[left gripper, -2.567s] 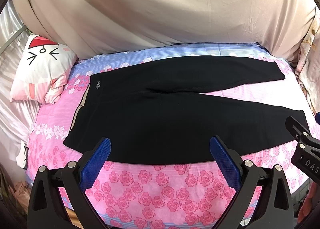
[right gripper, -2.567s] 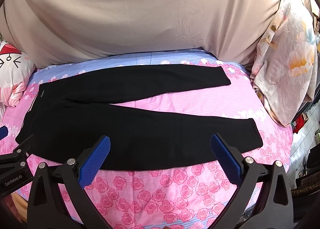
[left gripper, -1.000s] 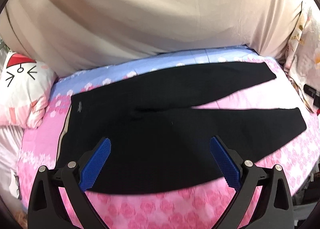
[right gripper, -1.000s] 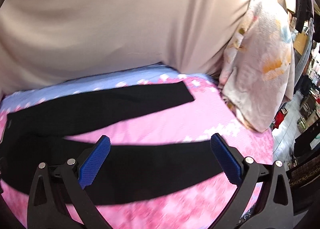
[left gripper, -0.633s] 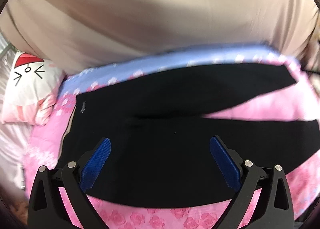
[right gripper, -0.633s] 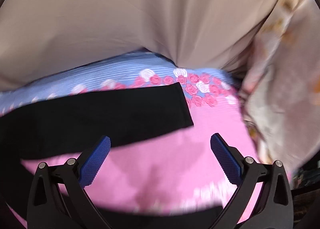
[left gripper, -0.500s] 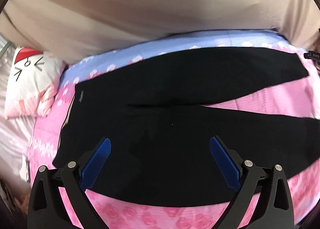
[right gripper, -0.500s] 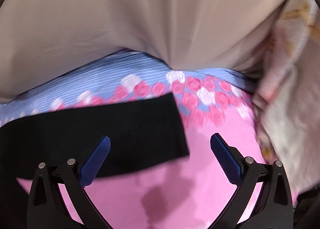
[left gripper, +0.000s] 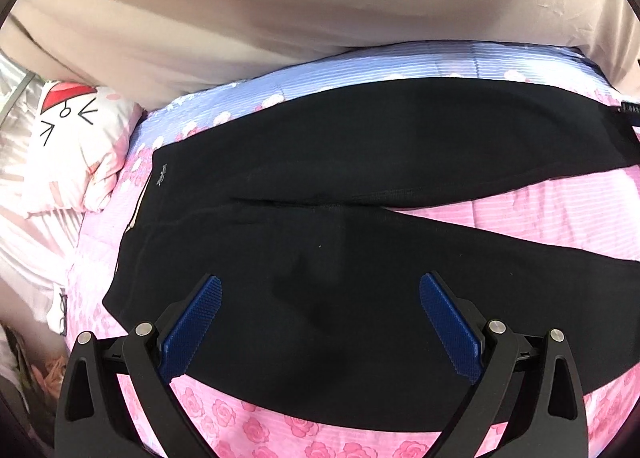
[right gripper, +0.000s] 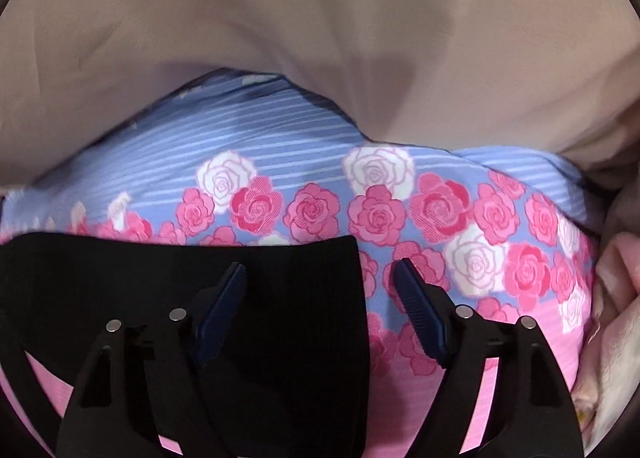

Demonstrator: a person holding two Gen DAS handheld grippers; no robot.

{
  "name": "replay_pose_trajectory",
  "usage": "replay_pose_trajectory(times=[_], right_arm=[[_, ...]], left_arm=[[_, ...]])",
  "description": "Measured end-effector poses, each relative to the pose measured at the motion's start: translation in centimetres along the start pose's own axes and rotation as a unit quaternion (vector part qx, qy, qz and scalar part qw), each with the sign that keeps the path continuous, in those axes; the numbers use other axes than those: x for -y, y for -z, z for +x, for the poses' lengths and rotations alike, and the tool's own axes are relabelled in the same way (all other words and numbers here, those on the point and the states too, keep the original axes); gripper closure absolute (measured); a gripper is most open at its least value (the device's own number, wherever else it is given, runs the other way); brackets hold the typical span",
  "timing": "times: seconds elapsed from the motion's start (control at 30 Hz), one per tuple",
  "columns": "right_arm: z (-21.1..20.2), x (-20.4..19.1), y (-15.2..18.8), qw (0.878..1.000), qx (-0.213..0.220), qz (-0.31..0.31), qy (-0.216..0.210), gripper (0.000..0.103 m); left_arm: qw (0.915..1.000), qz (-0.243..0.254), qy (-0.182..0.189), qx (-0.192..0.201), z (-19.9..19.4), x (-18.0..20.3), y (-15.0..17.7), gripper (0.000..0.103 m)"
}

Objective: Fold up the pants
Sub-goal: 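Lower both grippers to the pant leg hems and close on them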

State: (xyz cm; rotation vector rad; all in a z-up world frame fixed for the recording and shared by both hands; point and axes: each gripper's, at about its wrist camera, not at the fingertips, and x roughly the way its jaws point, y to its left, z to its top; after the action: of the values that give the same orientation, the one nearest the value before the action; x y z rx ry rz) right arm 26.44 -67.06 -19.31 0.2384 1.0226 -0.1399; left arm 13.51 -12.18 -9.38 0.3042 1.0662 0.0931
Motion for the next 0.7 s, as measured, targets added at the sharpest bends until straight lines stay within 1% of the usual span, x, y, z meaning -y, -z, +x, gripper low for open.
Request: replay_pose_trajectory(times=[0.07, 0.13, 0.17, 0.2, 0.23, 0.3, 0.33, 0.43, 0.5, 0.53, 0.57, 0.6, 0.63, 0.7], right_arm=[[0.0, -0.1, 0.0, 1.0, 0.008, -0.001, -0.001, 0.028], [-0.2, -0.3, 0.0, 1.0, 0.018, -0.007, -0.004, 0.041], [-0.3, -0.8, 0.1, 1.0, 0.02, -0.012, -0.014, 0.057], [-0.3, -1.1, 0.0, 1.0, 0.018, -0.012, -0.021, 0.063], [-0.3, -1.5, -0.1, 1.0, 0.017, -0.015, -0.021, 0.073], [-0.7, -2.6, -0.1, 0.999, 0.015, -0.021, -0.022, 0.078], [-0.8, -3.1, -0.2, 0.999, 0.017, -0.025, -0.017, 0.081], [-1.0, -3.9, -0.1, 1.0, 0.023, -0.015, -0.005, 0.081], [-1.1, -4.4, 0.1, 1.0, 0.025, -0.009, 0.005, 0.081], [-1.1, -4.7, 0.2, 1.0, 0.024, -0.01, 0.013, 0.081], [-1.0, -5.1, 0.2, 0.999, 0.024, -0.01, 0.02, 0.081], [-0.9, -5.6, 0.2, 0.999, 0.023, -0.008, 0.024, 0.081], [-0.8, -5.8, 0.2, 0.999, 0.021, -0.003, 0.03, 0.081], [-0.7, -6.4, 0.1, 0.999, 0.02, 0.007, 0.037, 0.081]], left_arm=[[1.0, -0.007, -0.002, -0.003, 0.4, -0.4, -0.2, 0.005], [0.9999, -0.013, -0.003, -0.005, 1.0, -1.1, -0.5, 0.005], [0.9998, -0.015, -0.007, -0.005, 1.5, -1.5, -0.8, 0.005], [0.9997, -0.02, -0.014, -0.003, 2.0, -2.2, -1.2, 0.005], [0.9996, -0.025, -0.017, -0.003, 2.5, -3.0, -1.5, 0.005], [0.9991, -0.039, -0.015, -0.006, 4.0, -5.2, -2.5, 0.005], [0.9986, -0.05, -0.017, -0.008, 5.1, -6.8, -3.3, 0.005], [0.9965, -0.075, -0.037, -0.008, 8.8, -12.4, -5.7, 0.005], [0.9951, -0.086, -0.045, -0.017, 11.8, -16.4, -7.4, 0.005], [0.9938, -0.093, -0.057, -0.022, 13.8, -19.1, -8.4, 0.005], [0.9933, -0.094, -0.062, -0.027, 15.5, -21.2, -9.2, 0.005], [0.9922, -0.091, -0.08, -0.029, 17.2, -23.3, -10.1, 0.005], [0.9921, -0.086, -0.087, -0.026, 18.3, -24.6, -10.6, 0.005], [0.9935, -0.065, -0.091, -0.021, 20.8, -26.9, -11.8, 0.005]])
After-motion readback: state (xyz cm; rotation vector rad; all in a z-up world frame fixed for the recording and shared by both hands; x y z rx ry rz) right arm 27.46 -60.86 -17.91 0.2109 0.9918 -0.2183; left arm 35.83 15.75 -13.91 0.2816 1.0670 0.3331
